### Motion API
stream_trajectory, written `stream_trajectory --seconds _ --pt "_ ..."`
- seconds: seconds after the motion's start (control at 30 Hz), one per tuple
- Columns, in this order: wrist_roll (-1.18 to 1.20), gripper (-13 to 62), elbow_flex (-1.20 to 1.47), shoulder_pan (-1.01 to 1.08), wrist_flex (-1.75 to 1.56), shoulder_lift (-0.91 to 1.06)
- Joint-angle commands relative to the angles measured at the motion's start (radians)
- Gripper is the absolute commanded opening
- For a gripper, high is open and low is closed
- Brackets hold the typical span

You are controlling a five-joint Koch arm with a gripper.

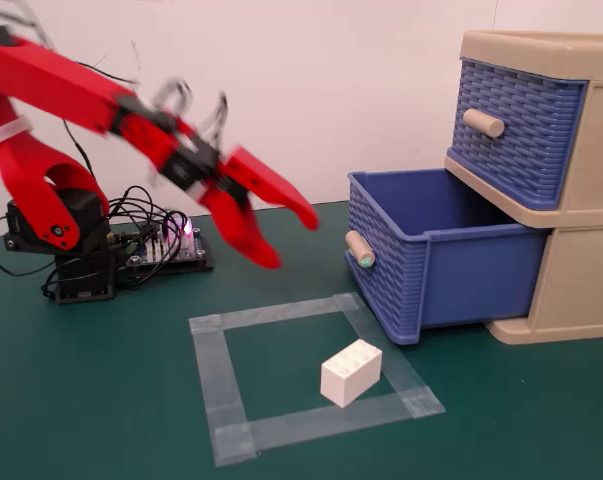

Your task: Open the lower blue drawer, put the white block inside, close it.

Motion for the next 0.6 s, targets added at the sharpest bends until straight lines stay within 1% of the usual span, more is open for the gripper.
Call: stream_trajectory --seconds 0.0,0.03,0.1,0.13,0.23,0.3,0.4,0.57 --pt "0.063 34.3 -0.242 0.058 0.456 -0.003" --pt "0.066 34.2 -0.334 0.103 0.561 -0.066" --pt "0.083 34.1 -0.552 0.23 0.716 -0.261" --pt "0.104 34.1 -0.661 0.293 0.75 -0.371" --pt "0.172 34.1 -0.882 0.351 0.77 -0.638" --pt "0.201 34.1 -0.991 0.37 0.772 -0.761" --pt "0.218 34.1 -1.117 0.393 0.772 -0.877" --pt "0.235 34.2 -1.213 0.385 0.767 -0.956"
